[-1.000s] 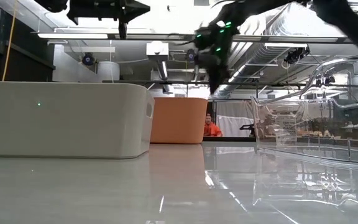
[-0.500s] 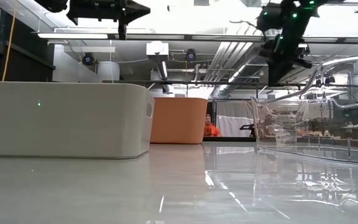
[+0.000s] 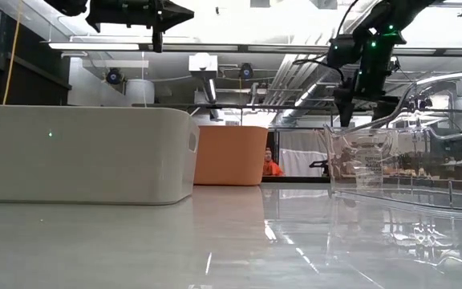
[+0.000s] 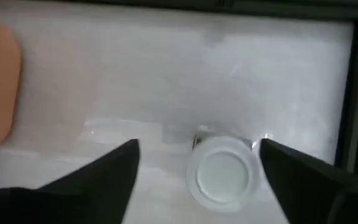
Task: Sort spices by type
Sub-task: Put the top right white seasoning bottle into the transparent bin
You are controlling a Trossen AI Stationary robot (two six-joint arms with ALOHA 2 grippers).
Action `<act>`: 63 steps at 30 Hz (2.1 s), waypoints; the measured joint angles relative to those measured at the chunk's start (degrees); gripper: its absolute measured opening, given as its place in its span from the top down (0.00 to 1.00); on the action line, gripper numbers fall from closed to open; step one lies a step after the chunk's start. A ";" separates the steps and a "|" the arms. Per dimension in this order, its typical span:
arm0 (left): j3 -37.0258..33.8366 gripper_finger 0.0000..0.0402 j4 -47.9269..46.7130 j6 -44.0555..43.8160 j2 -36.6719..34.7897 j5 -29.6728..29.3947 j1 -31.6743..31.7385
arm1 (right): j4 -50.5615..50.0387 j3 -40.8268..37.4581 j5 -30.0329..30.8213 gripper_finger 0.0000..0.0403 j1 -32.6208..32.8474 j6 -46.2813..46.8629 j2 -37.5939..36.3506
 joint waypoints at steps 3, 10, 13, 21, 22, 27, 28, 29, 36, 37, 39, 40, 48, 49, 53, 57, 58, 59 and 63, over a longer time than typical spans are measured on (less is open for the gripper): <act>0.00 1.00 0.00 0.02 0.00 -0.02 0.00 | -2.35 0.00 0.03 0.08 0.00 2.88 0.84; 0.00 1.00 0.01 0.00 0.00 -0.02 0.00 | -3.33 0.00 3.07 0.01 -0.01 7.67 2.97; 0.00 1.00 -0.01 0.02 0.00 -0.02 0.00 | -3.80 0.00 3.07 0.01 0.05 7.76 5.21; 0.00 1.00 0.00 0.00 0.00 -0.02 0.00 | -3.67 0.00 2.98 0.02 -0.06 7.72 12.35; 0.00 1.00 0.00 0.02 0.00 -0.02 -0.02 | -3.67 0.00 2.95 0.03 -0.06 7.72 12.90; 0.00 1.00 -0.01 0.02 0.00 -0.03 -0.02 | -3.67 0.00 2.63 0.16 0.02 7.82 14.13; 0.00 1.00 0.02 0.01 0.00 -0.04 -0.02 | -3.67 0.00 2.64 0.21 0.02 7.95 14.13; 0.00 1.00 0.00 0.01 0.00 -0.03 -0.02 | -3.67 0.00 2.64 0.26 0.02 8.34 14.13; 0.00 1.00 0.00 0.04 0.00 -0.36 -0.02 | -4.68 0.00 2.47 0.52 0.29 5.52 12.99; 0.00 1.00 0.00 0.07 0.00 -0.51 -0.02 | -5.33 0.00 2.34 0.52 0.41 4.56 12.20; 0.01 1.00 0.02 0.09 0.00 -0.90 -0.02 | -7.51 0.68 2.07 0.52 0.50 2.24 9.76; 0.02 1.00 0.02 0.13 0.00 -1.17 -0.02 | -8.92 1.46 2.10 0.52 0.73 1.15 8.25; 0.02 1.00 -0.01 0.94 0.00 -1.38 -0.02 | -12.15 7.58 -12.82 0.52 7.70 -8.73 -9.12; 0.02 1.00 -0.01 1.07 0.00 -1.38 -0.02 | -12.15 7.72 -15.66 0.52 9.77 -9.20 -10.85; 0.02 1.00 -0.01 1.05 0.00 -1.38 -0.02 | -13.75 7.80 -21.48 0.52 20.63 -9.38 -13.91; 0.02 1.00 -0.01 1.05 0.00 -1.38 -0.02 | -16.33 7.80 -21.80 0.52 32.31 -15.94 -11.47; 0.02 1.00 -0.02 1.05 0.00 -1.38 -0.02 | -16.44 7.80 -21.73 0.52 34.76 -19.43 -10.43; 0.02 1.00 -0.03 1.05 0.00 -1.38 -0.02 | -16.50 7.80 -21.29 0.52 36.91 -22.56 -9.34; 0.02 1.00 -0.03 1.05 0.00 -1.36 -0.02 | -15.77 7.80 -11.50 0.52 42.87 -30.42 -3.84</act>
